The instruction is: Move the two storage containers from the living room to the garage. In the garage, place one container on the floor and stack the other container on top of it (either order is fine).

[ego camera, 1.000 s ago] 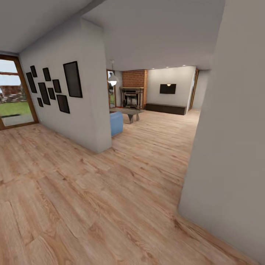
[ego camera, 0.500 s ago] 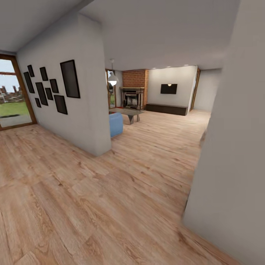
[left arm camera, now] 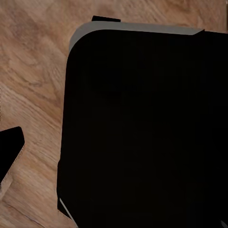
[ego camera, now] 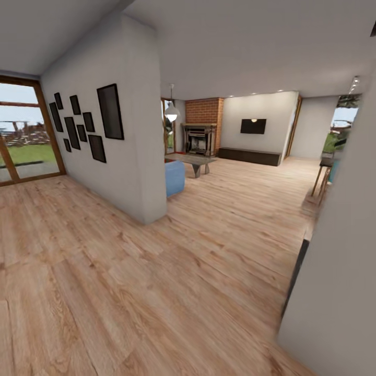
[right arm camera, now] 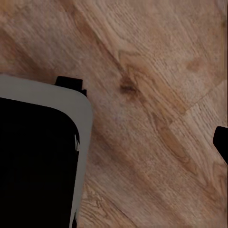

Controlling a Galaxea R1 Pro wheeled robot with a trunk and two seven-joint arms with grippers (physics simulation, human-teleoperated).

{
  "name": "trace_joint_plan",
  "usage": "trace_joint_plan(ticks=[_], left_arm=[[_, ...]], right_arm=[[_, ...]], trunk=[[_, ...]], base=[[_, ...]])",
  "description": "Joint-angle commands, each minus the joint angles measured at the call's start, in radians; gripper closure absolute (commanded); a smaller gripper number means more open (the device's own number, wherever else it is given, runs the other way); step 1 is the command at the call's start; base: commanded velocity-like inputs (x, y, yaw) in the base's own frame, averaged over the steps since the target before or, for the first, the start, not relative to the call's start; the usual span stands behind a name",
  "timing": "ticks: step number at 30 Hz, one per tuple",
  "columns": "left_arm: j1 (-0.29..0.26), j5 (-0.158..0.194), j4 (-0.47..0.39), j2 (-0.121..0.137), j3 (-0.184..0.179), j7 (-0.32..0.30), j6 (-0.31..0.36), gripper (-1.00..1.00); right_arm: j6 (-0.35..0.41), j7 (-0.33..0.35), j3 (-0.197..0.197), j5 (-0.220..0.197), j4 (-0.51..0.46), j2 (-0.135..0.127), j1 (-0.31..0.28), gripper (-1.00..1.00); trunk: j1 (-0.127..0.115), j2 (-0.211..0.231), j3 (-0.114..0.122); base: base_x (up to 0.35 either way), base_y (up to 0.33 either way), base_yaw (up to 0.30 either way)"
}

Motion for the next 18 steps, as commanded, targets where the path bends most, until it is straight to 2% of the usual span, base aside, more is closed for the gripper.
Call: trace_joint_plan(ticks=[1, 18], left_arm=[[0.0, 0.008, 0.0, 0.0, 0.0, 0.001, -0.003, -1.0], [0.0, 0.008, 0.0, 0.0, 0.001, 0.001, -0.003, -1.0]], right_arm=[[-0.002, -0.005, 0.009, -0.008, -0.003, -0.001, 0.0, -1.0], [-0.002, -0.005, 0.009, -0.014, -0.003, -0.001, 0.0, -1.0]], trunk=[[0.001, 0.0, -0.001], [0.001, 0.0, -0.001]], base=[[0.322, 0.0, 0.006], [0.322, 0.0, 0.001]])
